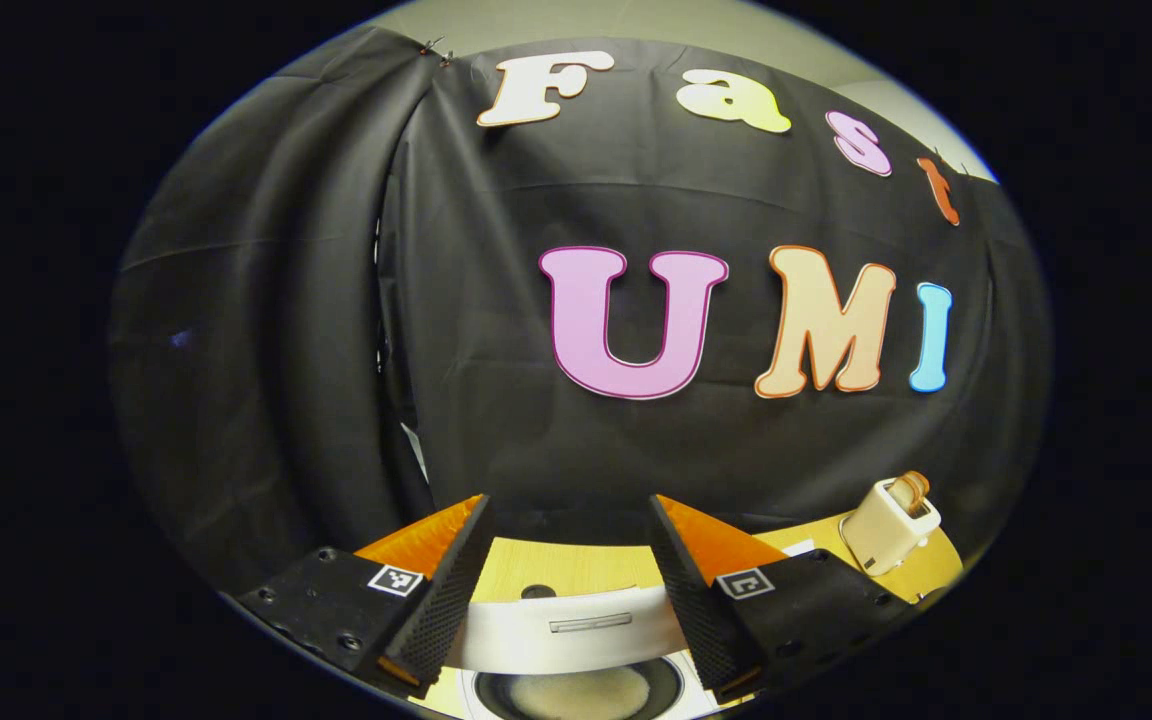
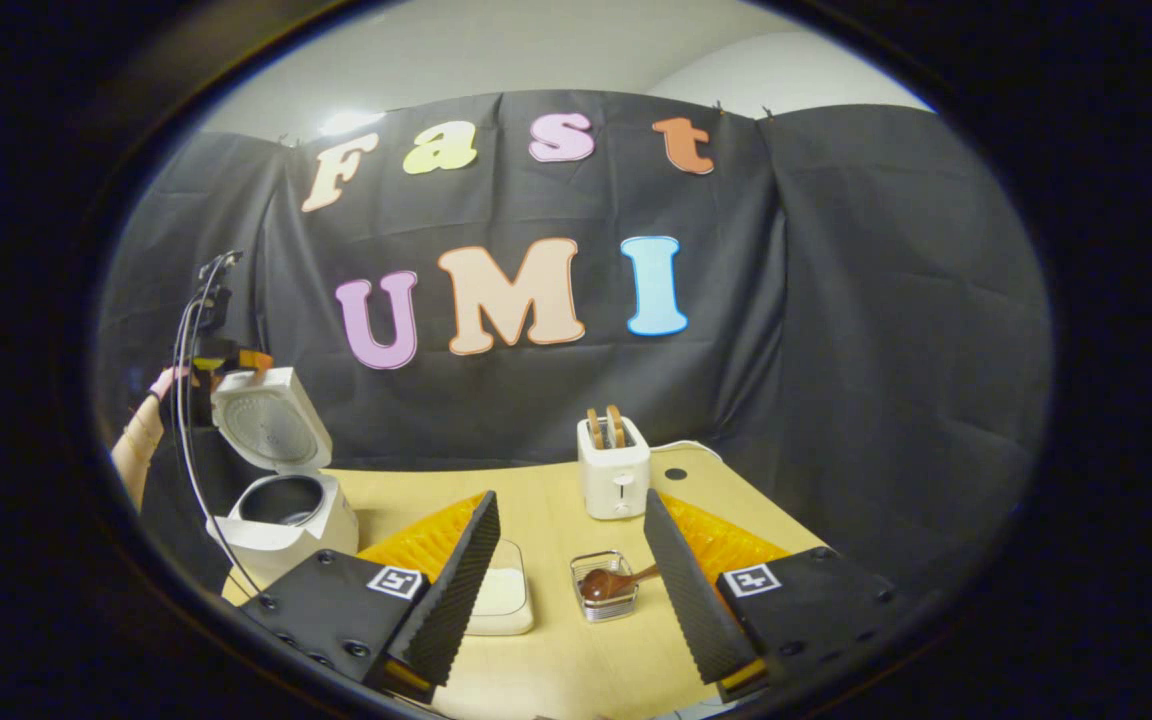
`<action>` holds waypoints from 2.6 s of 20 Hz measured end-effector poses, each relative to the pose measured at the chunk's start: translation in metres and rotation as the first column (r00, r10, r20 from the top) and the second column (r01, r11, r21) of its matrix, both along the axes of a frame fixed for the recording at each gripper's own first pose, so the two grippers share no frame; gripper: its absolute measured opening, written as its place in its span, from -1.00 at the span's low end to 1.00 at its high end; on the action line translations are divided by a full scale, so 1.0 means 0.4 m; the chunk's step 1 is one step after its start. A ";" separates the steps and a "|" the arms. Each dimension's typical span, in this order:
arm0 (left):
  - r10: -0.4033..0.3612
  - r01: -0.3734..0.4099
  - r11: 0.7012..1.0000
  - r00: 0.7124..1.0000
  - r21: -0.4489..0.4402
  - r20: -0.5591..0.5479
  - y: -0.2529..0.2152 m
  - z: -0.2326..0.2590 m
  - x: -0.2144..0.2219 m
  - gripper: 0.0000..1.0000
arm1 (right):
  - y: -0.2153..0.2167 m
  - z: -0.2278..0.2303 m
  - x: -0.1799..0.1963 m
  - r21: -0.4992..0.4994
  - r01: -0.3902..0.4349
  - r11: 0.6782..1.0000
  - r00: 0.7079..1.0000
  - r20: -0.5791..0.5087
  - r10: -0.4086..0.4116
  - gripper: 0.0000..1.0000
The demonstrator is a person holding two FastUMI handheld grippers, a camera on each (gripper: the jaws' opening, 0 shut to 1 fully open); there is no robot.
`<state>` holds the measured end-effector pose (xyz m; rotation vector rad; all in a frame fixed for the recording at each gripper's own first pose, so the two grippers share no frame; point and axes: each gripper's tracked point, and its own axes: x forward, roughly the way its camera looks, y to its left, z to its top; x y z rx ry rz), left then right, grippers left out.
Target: Close the left gripper, press the button to open the rice cooker; take a wooden spoon from the chopstick holder with the right hand, scoop a spoonful of rice and pour it into the rice cooker, then put the wooden spoon back into the chopstick holder.
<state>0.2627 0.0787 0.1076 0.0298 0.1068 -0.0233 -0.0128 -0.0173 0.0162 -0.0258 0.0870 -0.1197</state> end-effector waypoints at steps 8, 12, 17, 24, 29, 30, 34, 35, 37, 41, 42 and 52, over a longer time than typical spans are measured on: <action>0.000 0.001 1.000 0.999 0.002 -0.036 -0.030 -0.201 -0.192 0.80 | -0.036 0.018 0.001 0.028 -0.009 1.000 1.000 0.020 0.008 0.82; 0.005 -0.004 1.000 0.997 0.002 -0.083 -0.022 -0.347 -0.243 0.80 | -0.040 0.021 0.008 0.029 -0.011 1.000 1.000 0.021 0.010 0.82; -0.005 0.006 1.000 0.999 0.021 -0.033 -0.029 -0.409 -0.257 0.81 | -0.030 -0.003 0.015 0.018 -0.006 1.000 1.000 0.002 0.006 0.82; 0.002 0.001 0.999 0.998 0.051 -0.069 -0.025 -0.496 -0.270 0.83 | -0.011 -0.015 0.022 -0.005 -0.010 1.000 1.000 -0.011 0.010 0.83; 0.019 -0.020 0.999 1.000 0.050 0.018 -0.026 -0.488 -0.267 0.80 | -0.005 -0.036 0.027 0.005 -0.009 1.000 1.000 -0.025 0.009 0.83; 0.018 -0.019 0.999 1.000 0.042 0.020 -0.022 -0.489 -0.266 0.79 | -0.004 -0.041 0.029 0.007 -0.008 1.000 1.000 -0.029 0.009 0.83; 0.008 -0.009 0.999 1.000 0.037 0.027 -0.022 -0.483 -0.265 0.80 | 0.013 -0.036 0.031 0.012 -0.019 1.000 1.000 -0.020 0.020 0.83; 0.002 -0.003 0.999 1.000 0.047 0.026 -0.022 -0.480 -0.263 0.78 | 0.015 -0.032 0.031 0.008 -0.022 1.000 1.000 -0.014 0.022 0.83; -0.004 0.004 0.999 1.000 0.053 0.004 -0.022 -0.481 -0.263 0.77 | 0.019 -0.022 0.030 -0.004 -0.025 1.000 1.000 -0.005 0.025 0.83; 0.001 -0.001 0.999 1.000 0.038 -0.005 -0.019 -0.453 -0.283 0.77 | 0.033 -0.007 0.030 -0.012 -0.035 0.999 0.999 0.016 0.036 0.82; -0.003 0.002 0.999 1.000 0.042 0.013 -0.023 -0.427 -0.295 0.77 | 0.038 -0.002 0.032 -0.014 -0.039 0.999 0.999 0.024 0.039 0.82; -0.058 0.057 0.998 0.995 0.022 0.076 -0.144 -0.253 -0.440 0.79 | 0.073 0.037 0.047 -0.023 -0.069 0.997 0.995 0.075 0.070 0.82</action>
